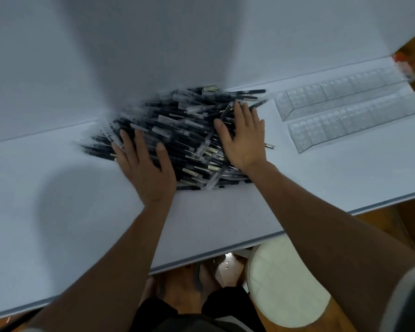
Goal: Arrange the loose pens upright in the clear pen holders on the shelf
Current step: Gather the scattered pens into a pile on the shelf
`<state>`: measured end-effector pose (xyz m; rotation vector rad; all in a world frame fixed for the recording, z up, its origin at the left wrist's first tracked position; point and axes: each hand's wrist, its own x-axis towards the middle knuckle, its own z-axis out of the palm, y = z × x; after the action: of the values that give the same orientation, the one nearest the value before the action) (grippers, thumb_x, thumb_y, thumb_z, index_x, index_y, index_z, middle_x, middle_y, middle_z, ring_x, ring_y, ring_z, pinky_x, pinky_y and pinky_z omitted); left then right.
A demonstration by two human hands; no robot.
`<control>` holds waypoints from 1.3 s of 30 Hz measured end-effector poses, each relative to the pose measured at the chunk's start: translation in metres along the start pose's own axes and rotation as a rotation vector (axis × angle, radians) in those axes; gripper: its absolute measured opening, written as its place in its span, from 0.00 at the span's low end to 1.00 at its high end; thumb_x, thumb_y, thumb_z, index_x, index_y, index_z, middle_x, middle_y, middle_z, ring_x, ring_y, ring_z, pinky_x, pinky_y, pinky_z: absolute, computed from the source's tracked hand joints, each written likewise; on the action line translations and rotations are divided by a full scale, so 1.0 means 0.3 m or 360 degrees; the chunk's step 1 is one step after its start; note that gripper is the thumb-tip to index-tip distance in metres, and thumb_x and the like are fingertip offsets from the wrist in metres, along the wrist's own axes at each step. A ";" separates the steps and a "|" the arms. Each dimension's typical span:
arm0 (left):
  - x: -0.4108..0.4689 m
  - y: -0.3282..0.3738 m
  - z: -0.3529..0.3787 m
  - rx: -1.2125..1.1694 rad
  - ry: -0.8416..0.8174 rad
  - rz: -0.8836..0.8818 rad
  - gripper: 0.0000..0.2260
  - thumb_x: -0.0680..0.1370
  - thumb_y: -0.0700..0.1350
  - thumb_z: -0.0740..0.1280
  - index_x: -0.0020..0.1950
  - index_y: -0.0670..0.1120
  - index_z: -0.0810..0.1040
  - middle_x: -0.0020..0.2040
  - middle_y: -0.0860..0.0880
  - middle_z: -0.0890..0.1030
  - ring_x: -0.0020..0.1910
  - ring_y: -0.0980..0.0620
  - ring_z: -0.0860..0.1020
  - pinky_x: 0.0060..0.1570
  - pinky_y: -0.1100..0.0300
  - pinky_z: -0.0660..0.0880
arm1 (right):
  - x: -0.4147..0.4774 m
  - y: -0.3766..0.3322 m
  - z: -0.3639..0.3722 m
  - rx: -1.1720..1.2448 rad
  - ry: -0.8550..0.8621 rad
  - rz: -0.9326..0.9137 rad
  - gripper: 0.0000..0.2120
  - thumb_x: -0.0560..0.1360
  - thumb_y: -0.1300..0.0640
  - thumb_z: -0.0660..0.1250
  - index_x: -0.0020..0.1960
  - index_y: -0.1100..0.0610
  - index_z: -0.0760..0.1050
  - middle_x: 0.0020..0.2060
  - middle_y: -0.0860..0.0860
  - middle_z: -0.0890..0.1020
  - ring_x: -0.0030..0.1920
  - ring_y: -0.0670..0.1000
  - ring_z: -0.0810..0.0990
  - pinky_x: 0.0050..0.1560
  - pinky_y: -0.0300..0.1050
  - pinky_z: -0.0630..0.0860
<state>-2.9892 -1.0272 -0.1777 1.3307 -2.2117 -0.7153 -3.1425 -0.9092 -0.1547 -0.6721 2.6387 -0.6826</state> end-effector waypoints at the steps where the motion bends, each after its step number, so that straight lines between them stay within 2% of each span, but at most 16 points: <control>1: 0.000 0.001 -0.007 -0.0023 -0.0035 0.0008 0.26 0.82 0.56 0.54 0.78 0.48 0.57 0.79 0.46 0.52 0.78 0.44 0.44 0.76 0.46 0.43 | -0.006 0.002 -0.011 0.0028 -0.0014 -0.0006 0.35 0.80 0.35 0.48 0.80 0.54 0.49 0.80 0.53 0.49 0.79 0.53 0.44 0.78 0.54 0.40; 4: 0.008 0.014 -0.046 -0.0040 -0.0132 0.0027 0.27 0.82 0.57 0.54 0.79 0.49 0.55 0.80 0.47 0.49 0.78 0.45 0.42 0.76 0.47 0.42 | -0.033 0.005 -0.057 0.0029 -0.0015 -0.0088 0.33 0.81 0.39 0.52 0.79 0.56 0.52 0.79 0.55 0.53 0.79 0.54 0.49 0.78 0.52 0.47; 7: 0.019 0.045 -0.098 0.0071 -0.0214 0.0060 0.28 0.81 0.57 0.55 0.78 0.47 0.57 0.80 0.46 0.50 0.78 0.45 0.43 0.76 0.47 0.43 | -0.081 0.011 -0.106 0.0049 0.0031 -0.0155 0.28 0.80 0.46 0.61 0.77 0.56 0.61 0.77 0.55 0.61 0.76 0.56 0.56 0.75 0.50 0.55; 10: 0.013 0.059 -0.151 0.0106 -0.0271 0.0330 0.25 0.79 0.55 0.60 0.74 0.45 0.66 0.77 0.46 0.60 0.77 0.45 0.53 0.75 0.47 0.51 | -0.165 0.017 -0.131 0.0012 0.0113 -0.0325 0.21 0.77 0.55 0.67 0.69 0.58 0.73 0.68 0.56 0.73 0.68 0.59 0.68 0.68 0.52 0.67; 13: -0.014 0.068 -0.200 0.0071 -0.0384 0.0650 0.19 0.77 0.51 0.64 0.66 0.45 0.75 0.67 0.47 0.74 0.69 0.45 0.68 0.69 0.51 0.61 | -0.258 0.004 -0.133 -0.0073 0.0038 -0.0458 0.16 0.75 0.59 0.68 0.62 0.57 0.78 0.60 0.54 0.79 0.60 0.60 0.74 0.57 0.51 0.74; 16: -0.046 0.061 -0.221 0.0114 -0.0693 0.0928 0.15 0.76 0.46 0.66 0.62 0.46 0.78 0.58 0.48 0.79 0.59 0.47 0.75 0.62 0.52 0.68 | -0.306 -0.018 -0.123 -0.0268 -0.0086 -0.0606 0.16 0.73 0.63 0.67 0.60 0.56 0.81 0.60 0.54 0.80 0.60 0.60 0.75 0.55 0.52 0.76; 20: -0.070 0.035 -0.208 0.0357 -0.0986 0.1175 0.15 0.77 0.47 0.66 0.63 0.49 0.77 0.60 0.50 0.77 0.61 0.47 0.72 0.60 0.50 0.69 | -0.308 -0.041 -0.109 -0.0491 -0.0188 -0.0626 0.15 0.75 0.62 0.63 0.58 0.54 0.81 0.59 0.53 0.79 0.59 0.58 0.72 0.54 0.49 0.72; 23: -0.080 0.043 -0.195 0.0445 -0.0984 0.1190 0.15 0.79 0.47 0.64 0.66 0.50 0.75 0.63 0.51 0.75 0.64 0.49 0.69 0.63 0.53 0.63 | -0.307 -0.044 -0.102 -0.0568 -0.0177 -0.0620 0.14 0.76 0.61 0.63 0.59 0.55 0.80 0.58 0.53 0.78 0.58 0.57 0.71 0.50 0.45 0.69; 25: -0.077 0.048 -0.200 0.0371 -0.0927 0.1204 0.14 0.79 0.46 0.64 0.64 0.49 0.77 0.61 0.51 0.75 0.63 0.48 0.70 0.61 0.54 0.64 | -0.312 -0.034 -0.106 -0.0531 -0.0106 -0.0632 0.12 0.75 0.62 0.64 0.56 0.56 0.80 0.57 0.52 0.78 0.56 0.58 0.73 0.46 0.44 0.65; 26: -0.077 0.046 -0.207 0.0303 -0.0869 0.1207 0.13 0.78 0.46 0.64 0.62 0.49 0.78 0.60 0.51 0.76 0.62 0.48 0.72 0.60 0.53 0.65 | -0.315 -0.025 -0.107 -0.0476 -0.0042 -0.0656 0.11 0.74 0.63 0.65 0.54 0.57 0.80 0.55 0.53 0.79 0.54 0.59 0.74 0.45 0.45 0.66; 28: -0.075 0.025 -0.226 0.0164 -0.0683 0.1088 0.14 0.77 0.47 0.65 0.62 0.48 0.78 0.60 0.50 0.77 0.62 0.47 0.73 0.63 0.51 0.66 | -0.327 -0.006 -0.105 -0.0395 0.0083 -0.0736 0.10 0.71 0.65 0.67 0.51 0.58 0.80 0.51 0.54 0.81 0.50 0.60 0.77 0.45 0.48 0.72; 29: -0.076 0.008 -0.243 0.0107 -0.0550 0.0926 0.15 0.77 0.48 0.65 0.63 0.47 0.78 0.62 0.49 0.76 0.64 0.47 0.71 0.66 0.51 0.65 | -0.335 -0.002 -0.102 -0.0383 0.0125 -0.0775 0.10 0.70 0.65 0.67 0.50 0.58 0.80 0.49 0.54 0.82 0.49 0.60 0.77 0.45 0.49 0.73; 33: -0.032 -0.090 -0.348 -0.0121 0.0019 -0.0223 0.21 0.76 0.49 0.68 0.68 0.45 0.72 0.68 0.46 0.71 0.68 0.45 0.67 0.68 0.55 0.60 | -0.351 -0.043 -0.091 -0.0341 0.0218 -0.0901 0.10 0.71 0.64 0.68 0.51 0.58 0.80 0.46 0.53 0.83 0.48 0.59 0.78 0.48 0.51 0.74; 35: 0.010 -0.120 -0.377 -0.0157 0.0036 -0.0623 0.27 0.76 0.53 0.69 0.72 0.45 0.67 0.71 0.46 0.66 0.70 0.44 0.65 0.68 0.51 0.63 | -0.346 -0.075 -0.084 -0.0362 0.0247 -0.0943 0.10 0.72 0.63 0.67 0.52 0.57 0.80 0.47 0.53 0.82 0.49 0.59 0.78 0.50 0.51 0.73; 39: 0.068 -0.107 -0.353 -0.0336 -0.0161 -0.1009 0.33 0.75 0.55 0.70 0.74 0.44 0.60 0.72 0.43 0.63 0.69 0.42 0.67 0.65 0.49 0.68 | -0.359 -0.134 -0.075 -0.0326 0.0312 -0.0989 0.09 0.74 0.60 0.65 0.52 0.57 0.81 0.44 0.53 0.82 0.47 0.59 0.78 0.49 0.53 0.74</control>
<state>-2.9110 -1.0790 -0.1154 1.9280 -1.7053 -1.2208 -3.0479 -0.8763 -0.0941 -1.5955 2.6938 -0.6600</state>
